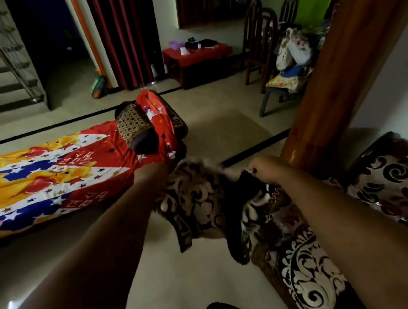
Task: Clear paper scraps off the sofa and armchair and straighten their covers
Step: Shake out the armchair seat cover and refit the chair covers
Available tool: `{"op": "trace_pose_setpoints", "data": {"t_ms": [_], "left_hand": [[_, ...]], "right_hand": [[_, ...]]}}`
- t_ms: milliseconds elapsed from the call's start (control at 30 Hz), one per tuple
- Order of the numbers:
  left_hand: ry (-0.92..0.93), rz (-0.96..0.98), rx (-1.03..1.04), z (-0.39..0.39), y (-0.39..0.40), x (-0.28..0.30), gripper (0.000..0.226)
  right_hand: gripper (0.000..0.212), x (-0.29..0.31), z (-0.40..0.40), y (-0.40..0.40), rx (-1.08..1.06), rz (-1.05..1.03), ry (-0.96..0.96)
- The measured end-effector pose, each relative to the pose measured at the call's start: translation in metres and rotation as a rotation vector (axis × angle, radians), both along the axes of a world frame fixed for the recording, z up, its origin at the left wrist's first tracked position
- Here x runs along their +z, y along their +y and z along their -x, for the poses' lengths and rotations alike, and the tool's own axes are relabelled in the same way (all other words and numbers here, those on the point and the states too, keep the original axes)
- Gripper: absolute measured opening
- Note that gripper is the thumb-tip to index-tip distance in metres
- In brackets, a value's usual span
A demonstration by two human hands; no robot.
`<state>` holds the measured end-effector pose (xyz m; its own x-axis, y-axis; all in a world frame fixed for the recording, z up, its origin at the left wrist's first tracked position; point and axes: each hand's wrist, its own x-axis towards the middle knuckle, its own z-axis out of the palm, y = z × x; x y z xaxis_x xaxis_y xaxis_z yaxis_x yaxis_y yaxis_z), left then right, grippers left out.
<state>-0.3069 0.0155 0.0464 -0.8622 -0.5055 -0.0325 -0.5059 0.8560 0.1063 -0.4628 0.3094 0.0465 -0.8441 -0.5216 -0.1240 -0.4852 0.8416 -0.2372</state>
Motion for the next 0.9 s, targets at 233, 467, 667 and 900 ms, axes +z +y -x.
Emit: {"op": "trace_pose_setpoints", "data": {"t_ms": [233,467,667,900], "left_hand": [[-0.109,-0.080,-0.073,-0.001,0.041,-0.008,0.029],[-0.047,-0.087,-0.130,0.009,0.035,-0.006,0.032],[0.110,-0.026,-0.128,0.033,0.048,0.012,0.029],[0.238,0.035,-0.255,0.092,0.090,0.044,0.028]], "right_hand": [[0.014,0.011,-0.011,0.025,-0.030,-0.069,-0.075],[0.016,0.008,-0.020,0.042,-0.064,-0.102,0.019],[0.017,0.023,-0.010,0.085,-0.211,-0.049,0.098],[0.021,0.045,0.000,0.160,-0.346,0.075,0.191]]}}
